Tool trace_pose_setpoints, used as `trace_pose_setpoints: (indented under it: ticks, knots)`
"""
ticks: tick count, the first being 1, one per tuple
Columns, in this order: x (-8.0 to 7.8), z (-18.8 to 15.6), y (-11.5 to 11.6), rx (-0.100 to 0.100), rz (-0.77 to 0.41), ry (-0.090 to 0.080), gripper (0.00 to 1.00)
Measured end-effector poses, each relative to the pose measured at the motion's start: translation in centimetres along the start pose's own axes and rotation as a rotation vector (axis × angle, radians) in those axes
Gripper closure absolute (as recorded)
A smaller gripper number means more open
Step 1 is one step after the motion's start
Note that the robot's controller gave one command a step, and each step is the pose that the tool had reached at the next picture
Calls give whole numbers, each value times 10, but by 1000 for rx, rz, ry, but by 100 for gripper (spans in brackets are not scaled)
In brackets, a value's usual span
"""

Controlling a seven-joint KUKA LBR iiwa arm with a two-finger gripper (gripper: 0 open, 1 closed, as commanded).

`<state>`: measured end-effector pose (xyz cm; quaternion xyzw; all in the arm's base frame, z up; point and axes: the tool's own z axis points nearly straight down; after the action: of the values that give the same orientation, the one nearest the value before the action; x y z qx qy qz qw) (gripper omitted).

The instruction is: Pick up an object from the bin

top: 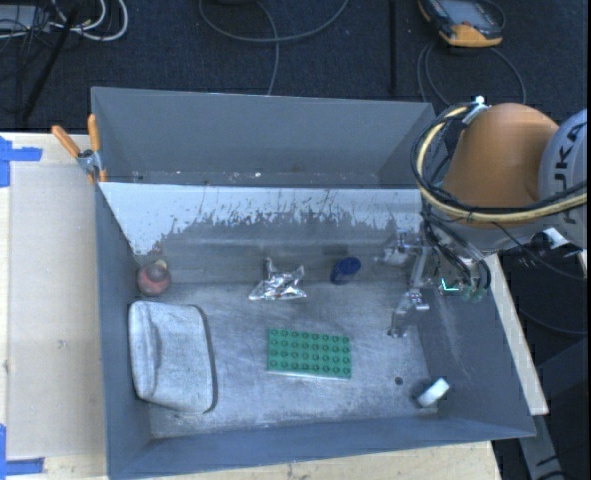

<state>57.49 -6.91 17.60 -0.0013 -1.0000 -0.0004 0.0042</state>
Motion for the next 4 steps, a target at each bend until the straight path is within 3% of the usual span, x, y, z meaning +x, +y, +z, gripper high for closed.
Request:
trace_pose_setpoints:
  ticks: [1,2,3,4]
  knots:
    - [30,106,88,2,-150,-11,0]
    - [51,76,95,0,-7,-6,0]
    - [53,77,96,1,-15,-6,0]
    - [55,101,101,-1,85,-34,0]
